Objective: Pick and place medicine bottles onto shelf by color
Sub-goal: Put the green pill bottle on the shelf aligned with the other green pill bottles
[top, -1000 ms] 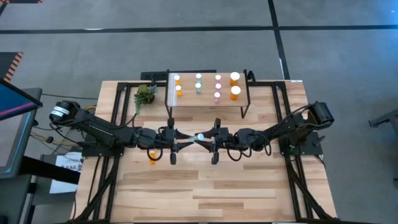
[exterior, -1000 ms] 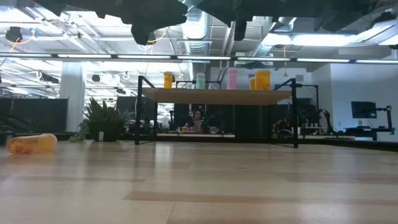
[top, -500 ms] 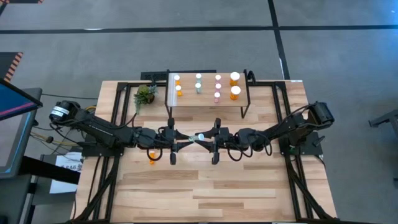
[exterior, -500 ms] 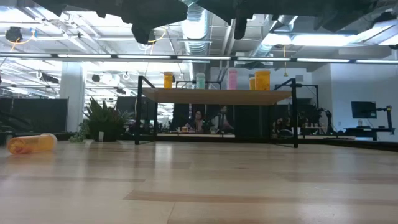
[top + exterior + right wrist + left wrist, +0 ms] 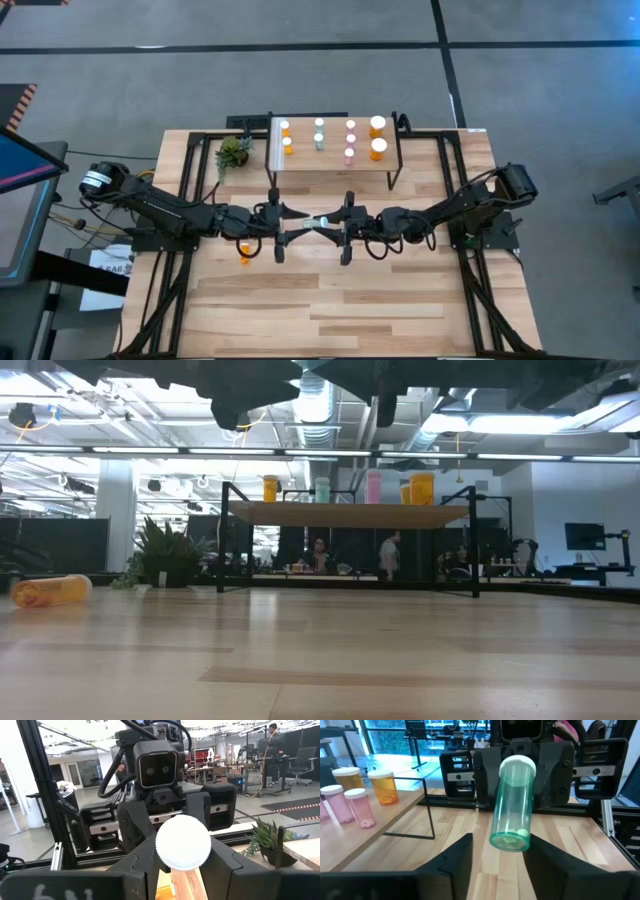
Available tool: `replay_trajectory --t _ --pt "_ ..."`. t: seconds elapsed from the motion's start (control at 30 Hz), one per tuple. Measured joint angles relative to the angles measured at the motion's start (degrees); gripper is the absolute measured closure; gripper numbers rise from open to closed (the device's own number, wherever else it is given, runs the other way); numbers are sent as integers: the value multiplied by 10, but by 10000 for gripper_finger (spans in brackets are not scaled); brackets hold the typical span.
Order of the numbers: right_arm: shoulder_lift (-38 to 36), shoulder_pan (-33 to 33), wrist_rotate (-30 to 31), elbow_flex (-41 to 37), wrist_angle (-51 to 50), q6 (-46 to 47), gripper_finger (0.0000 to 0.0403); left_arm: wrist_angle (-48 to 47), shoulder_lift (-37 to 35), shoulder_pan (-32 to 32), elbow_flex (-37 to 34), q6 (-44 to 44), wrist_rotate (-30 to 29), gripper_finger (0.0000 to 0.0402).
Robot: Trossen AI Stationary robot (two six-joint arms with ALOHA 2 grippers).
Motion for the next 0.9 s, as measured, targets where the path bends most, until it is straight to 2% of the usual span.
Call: replay_trajectory --t 0.17,0.5,0.9 --pt "0 0 -1 0 -2 2 265 4 0 0 0 7 -6 222" --pt "0 1 -2 0 -3 2 266 8 0 0 0 16 5 221" --pt "0 0 -1 0 0 2 265 23 0 0 0 27 9 289"
